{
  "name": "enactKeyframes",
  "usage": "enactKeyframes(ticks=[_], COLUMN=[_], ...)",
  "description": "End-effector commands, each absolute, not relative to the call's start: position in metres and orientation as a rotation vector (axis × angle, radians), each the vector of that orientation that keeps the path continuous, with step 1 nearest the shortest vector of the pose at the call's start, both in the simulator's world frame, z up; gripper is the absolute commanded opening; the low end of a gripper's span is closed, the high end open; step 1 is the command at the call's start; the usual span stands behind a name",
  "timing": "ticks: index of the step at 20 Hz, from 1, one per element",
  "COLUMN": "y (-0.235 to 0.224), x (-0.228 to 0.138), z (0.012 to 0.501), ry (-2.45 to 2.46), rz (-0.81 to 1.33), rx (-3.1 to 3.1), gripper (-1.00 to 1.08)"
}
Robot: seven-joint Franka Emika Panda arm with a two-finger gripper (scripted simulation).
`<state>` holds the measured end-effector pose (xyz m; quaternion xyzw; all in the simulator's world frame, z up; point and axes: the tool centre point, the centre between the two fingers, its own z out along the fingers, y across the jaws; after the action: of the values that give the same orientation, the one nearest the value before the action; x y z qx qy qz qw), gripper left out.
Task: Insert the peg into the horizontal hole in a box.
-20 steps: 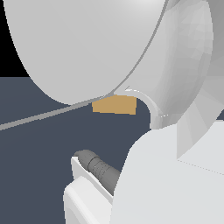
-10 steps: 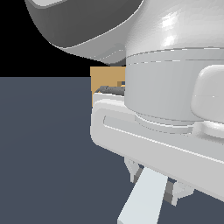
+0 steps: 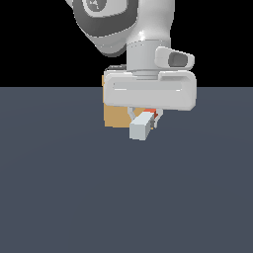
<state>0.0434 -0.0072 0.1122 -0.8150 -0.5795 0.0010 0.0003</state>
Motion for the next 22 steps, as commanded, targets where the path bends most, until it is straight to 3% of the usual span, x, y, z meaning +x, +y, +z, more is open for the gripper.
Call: enactKeyframes(ticks=[1,10,22], y=[0.027,0.097,0.096], x=[0.035,0.013,0.014], z=[0.125,0.149,0.148], ry=[-1.888,-2.019,-2.014], rz=[0.001,0.001,0.000], rx=[-2.513,-2.409,-2.411], gripper=[-1.00,-1.00,-1.00])
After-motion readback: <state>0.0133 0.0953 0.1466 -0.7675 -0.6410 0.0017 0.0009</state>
